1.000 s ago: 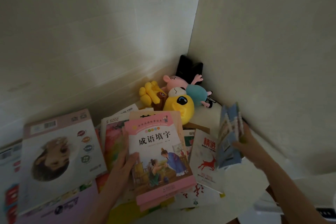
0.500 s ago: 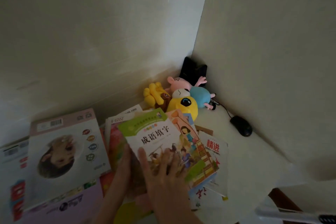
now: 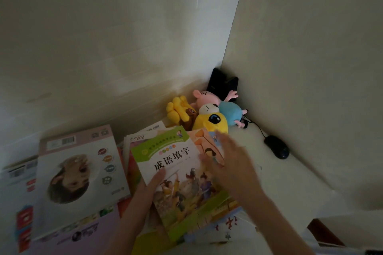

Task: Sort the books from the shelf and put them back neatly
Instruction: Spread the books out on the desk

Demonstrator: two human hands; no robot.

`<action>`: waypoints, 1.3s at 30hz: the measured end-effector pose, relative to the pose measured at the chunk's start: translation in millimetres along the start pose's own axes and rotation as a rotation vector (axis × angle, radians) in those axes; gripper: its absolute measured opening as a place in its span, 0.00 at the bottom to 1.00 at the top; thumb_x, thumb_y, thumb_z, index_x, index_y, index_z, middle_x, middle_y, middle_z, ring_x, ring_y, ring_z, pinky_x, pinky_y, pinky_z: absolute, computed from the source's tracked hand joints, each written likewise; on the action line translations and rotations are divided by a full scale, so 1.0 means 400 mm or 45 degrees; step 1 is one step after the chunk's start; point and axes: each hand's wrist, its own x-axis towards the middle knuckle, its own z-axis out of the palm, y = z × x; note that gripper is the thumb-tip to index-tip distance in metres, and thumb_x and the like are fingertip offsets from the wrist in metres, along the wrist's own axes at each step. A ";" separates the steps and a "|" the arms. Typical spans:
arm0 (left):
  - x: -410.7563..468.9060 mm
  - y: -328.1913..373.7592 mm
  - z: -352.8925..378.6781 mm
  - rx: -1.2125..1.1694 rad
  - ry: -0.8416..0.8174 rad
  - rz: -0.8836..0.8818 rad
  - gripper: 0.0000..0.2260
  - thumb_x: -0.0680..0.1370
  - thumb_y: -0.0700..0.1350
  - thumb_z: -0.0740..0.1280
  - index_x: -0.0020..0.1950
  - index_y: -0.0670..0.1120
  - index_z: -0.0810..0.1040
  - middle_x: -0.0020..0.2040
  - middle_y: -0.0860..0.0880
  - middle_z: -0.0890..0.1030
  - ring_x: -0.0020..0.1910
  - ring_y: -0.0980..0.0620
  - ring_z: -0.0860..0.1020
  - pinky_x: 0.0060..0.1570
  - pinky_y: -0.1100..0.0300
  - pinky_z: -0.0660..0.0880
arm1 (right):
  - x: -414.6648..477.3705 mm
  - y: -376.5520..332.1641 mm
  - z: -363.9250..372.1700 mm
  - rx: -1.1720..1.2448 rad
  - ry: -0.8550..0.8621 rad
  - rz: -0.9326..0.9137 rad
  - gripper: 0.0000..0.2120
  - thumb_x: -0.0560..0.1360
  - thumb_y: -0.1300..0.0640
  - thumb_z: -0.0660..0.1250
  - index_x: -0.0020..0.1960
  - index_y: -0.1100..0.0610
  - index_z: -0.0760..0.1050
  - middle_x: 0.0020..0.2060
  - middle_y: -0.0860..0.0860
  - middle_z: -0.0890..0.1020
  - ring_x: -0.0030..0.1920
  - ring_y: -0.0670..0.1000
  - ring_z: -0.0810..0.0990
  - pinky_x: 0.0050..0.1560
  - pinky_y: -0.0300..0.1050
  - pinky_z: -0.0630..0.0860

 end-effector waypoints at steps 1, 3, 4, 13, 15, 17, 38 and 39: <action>-0.013 0.013 0.010 0.033 -0.034 0.019 0.16 0.79 0.45 0.63 0.66 0.55 0.66 0.56 0.56 0.75 0.47 0.61 0.77 0.49 0.64 0.74 | 0.038 0.056 -0.012 0.005 0.036 0.116 0.42 0.72 0.29 0.56 0.77 0.49 0.50 0.71 0.50 0.67 0.69 0.53 0.68 0.68 0.51 0.66; 0.010 -0.006 0.020 -0.036 0.004 0.048 0.15 0.79 0.43 0.63 0.63 0.56 0.66 0.54 0.56 0.75 0.44 0.65 0.75 0.43 0.68 0.73 | 0.073 0.105 -0.007 0.329 -0.195 0.278 0.45 0.67 0.27 0.62 0.75 0.52 0.58 0.67 0.50 0.73 0.64 0.51 0.74 0.65 0.49 0.72; 0.019 -0.005 0.014 -0.022 0.002 0.051 0.15 0.79 0.44 0.63 0.63 0.56 0.66 0.55 0.55 0.75 0.46 0.63 0.75 0.46 0.66 0.73 | 0.072 0.105 0.013 0.483 -0.280 0.298 0.40 0.68 0.31 0.65 0.72 0.53 0.63 0.62 0.47 0.76 0.59 0.48 0.77 0.60 0.45 0.75; 0.058 -0.041 0.015 0.185 0.197 0.140 0.35 0.73 0.42 0.73 0.74 0.52 0.57 0.57 0.48 0.77 0.56 0.47 0.77 0.56 0.51 0.74 | 0.052 0.082 0.103 0.616 -0.205 0.167 0.34 0.79 0.45 0.61 0.77 0.44 0.43 0.58 0.52 0.72 0.53 0.47 0.76 0.51 0.40 0.72; 0.077 -0.047 0.007 0.199 0.232 0.087 0.38 0.68 0.48 0.77 0.73 0.47 0.62 0.57 0.43 0.79 0.58 0.41 0.77 0.57 0.48 0.75 | 0.045 0.070 0.105 0.632 -0.262 0.159 0.36 0.80 0.45 0.58 0.77 0.44 0.37 0.71 0.54 0.67 0.66 0.55 0.71 0.62 0.45 0.69; 0.079 -0.043 0.005 0.276 0.146 0.055 0.19 0.67 0.51 0.77 0.55 0.50 0.77 0.48 0.49 0.83 0.52 0.44 0.80 0.49 0.54 0.76 | 0.052 0.079 0.110 0.734 -0.316 0.134 0.39 0.78 0.42 0.59 0.76 0.41 0.34 0.75 0.52 0.61 0.70 0.55 0.68 0.68 0.49 0.68; -0.005 0.093 -0.037 0.499 -0.054 0.472 0.47 0.46 0.67 0.79 0.60 0.47 0.77 0.49 0.54 0.85 0.47 0.61 0.82 0.44 0.60 0.81 | 0.037 0.080 0.056 1.080 -0.125 -0.253 0.55 0.64 0.59 0.80 0.77 0.56 0.44 0.63 0.45 0.77 0.61 0.50 0.78 0.56 0.59 0.79; 0.003 0.086 -0.048 0.535 -0.034 0.492 0.53 0.44 0.68 0.79 0.63 0.43 0.74 0.51 0.51 0.84 0.49 0.62 0.81 0.46 0.62 0.81 | 0.036 0.086 0.077 1.042 -0.175 -0.235 0.55 0.64 0.57 0.80 0.77 0.60 0.46 0.62 0.46 0.78 0.62 0.50 0.78 0.58 0.59 0.77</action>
